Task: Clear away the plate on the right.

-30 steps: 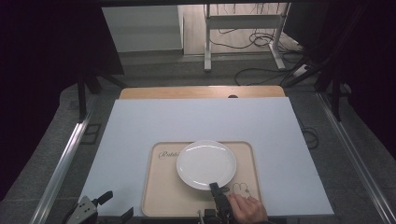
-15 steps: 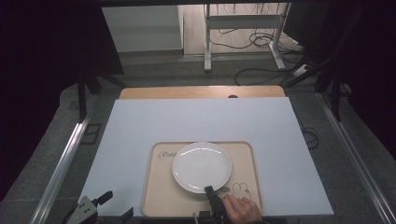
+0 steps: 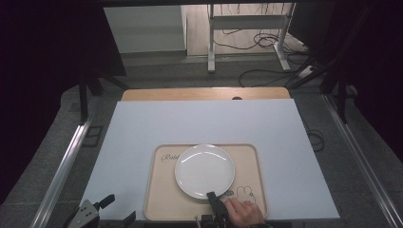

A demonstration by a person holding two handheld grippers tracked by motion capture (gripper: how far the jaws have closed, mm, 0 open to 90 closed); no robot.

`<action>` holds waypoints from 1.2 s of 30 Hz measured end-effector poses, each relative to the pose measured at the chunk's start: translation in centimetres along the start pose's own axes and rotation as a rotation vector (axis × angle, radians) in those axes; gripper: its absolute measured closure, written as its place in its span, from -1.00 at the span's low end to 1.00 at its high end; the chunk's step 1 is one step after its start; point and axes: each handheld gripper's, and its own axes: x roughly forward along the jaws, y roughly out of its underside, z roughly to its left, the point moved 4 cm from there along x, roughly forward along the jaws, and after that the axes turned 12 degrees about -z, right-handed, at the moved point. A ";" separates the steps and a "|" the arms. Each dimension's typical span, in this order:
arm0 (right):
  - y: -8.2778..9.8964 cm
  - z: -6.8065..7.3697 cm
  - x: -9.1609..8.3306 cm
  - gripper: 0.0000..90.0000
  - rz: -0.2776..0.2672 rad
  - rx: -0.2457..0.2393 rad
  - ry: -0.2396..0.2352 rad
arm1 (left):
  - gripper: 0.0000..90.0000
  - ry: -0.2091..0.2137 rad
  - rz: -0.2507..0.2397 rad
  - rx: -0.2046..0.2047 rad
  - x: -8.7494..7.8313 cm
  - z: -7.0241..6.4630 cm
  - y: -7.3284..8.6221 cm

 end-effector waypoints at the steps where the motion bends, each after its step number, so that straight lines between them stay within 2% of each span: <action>1: 0.0 0.0 0.1 0.89 -0.009 -0.001 -0.003 | -0.91 0.000 0.000 0.001 0.0 0.0 0.0; 3: 0.1 0.2 0.0 0.87 0.022 -0.004 -0.010 | -0.91 0.000 0.000 0.001 0.0 0.0 0.0; 4: 0.1 0.2 0.1 0.86 0.019 -0.003 -0.011 | -0.91 0.000 0.000 0.001 0.0 0.0 0.0; 5: 0.1 0.3 0.0 0.86 0.038 -0.018 0.018 | -0.91 0.000 0.000 0.001 0.0 0.0 0.0; 13: 0.2 0.1 -0.1 0.84 0.041 0.006 0.002 | -0.91 0.000 0.000 0.001 0.0 0.0 0.0; 16: 0.2 0.0 -0.1 0.78 0.043 0.017 -0.001 | -0.91 0.000 0.001 0.000 0.0 0.0 0.0; 19: 0.3 -0.2 -0.1 0.70 0.025 0.008 0.019 | -0.91 0.000 0.000 0.000 0.0 0.0 0.0; 24: 0.3 -0.3 -0.5 0.56 0.032 0.039 0.017 | -0.91 0.001 0.000 0.000 0.0 0.0 0.0; 36: 0.1 -0.7 -1.3 0.47 0.021 0.023 0.025 | -0.91 0.001 -0.002 -0.001 0.0 0.0 0.0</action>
